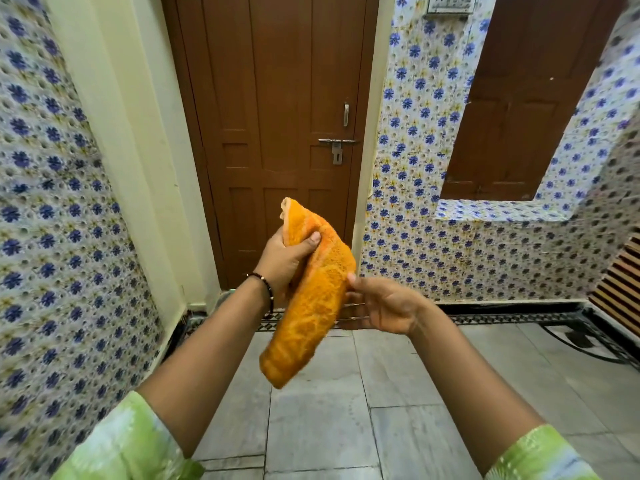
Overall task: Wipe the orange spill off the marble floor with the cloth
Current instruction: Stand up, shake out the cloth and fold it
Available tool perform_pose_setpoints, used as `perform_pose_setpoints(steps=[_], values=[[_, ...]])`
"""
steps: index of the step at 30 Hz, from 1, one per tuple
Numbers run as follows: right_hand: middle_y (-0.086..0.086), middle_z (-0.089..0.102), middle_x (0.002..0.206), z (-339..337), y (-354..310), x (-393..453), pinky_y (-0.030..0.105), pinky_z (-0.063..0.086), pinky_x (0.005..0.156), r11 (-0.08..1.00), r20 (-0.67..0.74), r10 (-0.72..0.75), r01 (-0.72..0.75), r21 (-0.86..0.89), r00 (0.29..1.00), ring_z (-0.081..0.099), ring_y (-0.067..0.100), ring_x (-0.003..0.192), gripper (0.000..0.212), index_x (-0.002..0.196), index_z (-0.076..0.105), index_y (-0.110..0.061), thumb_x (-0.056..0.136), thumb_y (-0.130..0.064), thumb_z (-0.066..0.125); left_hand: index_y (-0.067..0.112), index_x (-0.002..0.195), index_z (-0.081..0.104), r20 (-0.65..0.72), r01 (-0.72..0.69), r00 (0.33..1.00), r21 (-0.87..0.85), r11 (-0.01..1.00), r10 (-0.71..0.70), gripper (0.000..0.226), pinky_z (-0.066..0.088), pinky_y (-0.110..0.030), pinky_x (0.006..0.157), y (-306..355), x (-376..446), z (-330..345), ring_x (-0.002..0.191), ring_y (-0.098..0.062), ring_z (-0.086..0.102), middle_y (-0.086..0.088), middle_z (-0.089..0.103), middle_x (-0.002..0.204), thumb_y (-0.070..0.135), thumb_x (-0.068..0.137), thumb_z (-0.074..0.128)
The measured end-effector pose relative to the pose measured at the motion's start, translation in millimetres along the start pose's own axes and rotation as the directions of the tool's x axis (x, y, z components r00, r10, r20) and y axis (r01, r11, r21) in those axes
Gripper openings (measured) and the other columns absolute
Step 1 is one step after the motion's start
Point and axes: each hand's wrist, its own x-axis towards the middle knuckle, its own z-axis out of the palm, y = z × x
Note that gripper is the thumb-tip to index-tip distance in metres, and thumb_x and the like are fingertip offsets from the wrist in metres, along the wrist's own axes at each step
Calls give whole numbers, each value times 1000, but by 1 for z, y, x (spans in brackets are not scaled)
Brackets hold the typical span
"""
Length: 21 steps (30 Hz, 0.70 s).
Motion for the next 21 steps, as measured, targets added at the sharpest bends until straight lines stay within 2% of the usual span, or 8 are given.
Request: perform_pose_setpoints(steps=[2,6,8,11,14,17,19,21], values=[[12,67,96,0,-2,0,48,54,86,997,-38,-65,66,26,997,66,29,92,28,102,59,-7,79,-23,65,22,118,48,16,45,999,20,999,-45,33,49,-48,93,-1,0,-5,112,-29,58,-9,60,120,26,88,61],[5,63,85,-2,-24,0,33,54,67,962,-207,-203,234,143,957,63,18,77,13,104,59,-10,94,-13,52,32,108,51,157,187,964,183,965,-216,19,50,-45,86,-5,-5,-24,105,-25,60,-2,63,111,26,90,58],[6,61,88,-3,-23,2,32,56,68,969,-183,-170,198,150,968,62,18,79,15,109,57,-12,95,-15,53,29,113,49,160,227,951,224,948,-265,31,49,-52,92,-8,-4,-30,107,-29,60,-5,62,115,21,87,64],[11,64,107,0,-12,6,43,55,79,990,-141,-95,108,87,985,63,27,95,30,116,55,-18,88,-9,61,22,124,44,72,210,973,143,967,-222,46,54,-47,83,-10,2,-34,100,-29,63,-9,61,114,18,84,66],[17,60,121,3,-10,11,48,55,82,987,-310,-124,149,56,942,62,31,99,34,108,54,-16,80,-5,70,8,110,57,-5,242,970,99,965,-242,31,54,-45,80,-18,3,-38,86,-26,65,-18,64,107,26,86,65],[21,54,122,0,-15,12,48,57,78,986,-461,-163,163,-42,872,62,33,97,43,110,50,-19,77,-6,75,15,133,42,-58,233,972,83,969,-229,57,53,-50,81,-30,2,-41,100,-28,59,-15,55,117,11,83,68],[19,51,122,-4,-18,7,49,56,81,979,-349,-205,197,-59,914,59,35,101,49,112,50,-28,78,1,71,32,137,33,-43,173,984,66,983,-170,75,51,-55,86,-31,1,-44,106,-31,56,-10,53,113,1,79,69],[14,49,123,-3,-19,0,51,53,89,965,-193,-229,197,-170,954,54,35,110,57,113,53,-31,77,11,67,32,128,46,30,87,995,127,988,-91,67,48,-56,93,-29,1,-48,112,-31,55,-10,55,118,-4,77,69]])
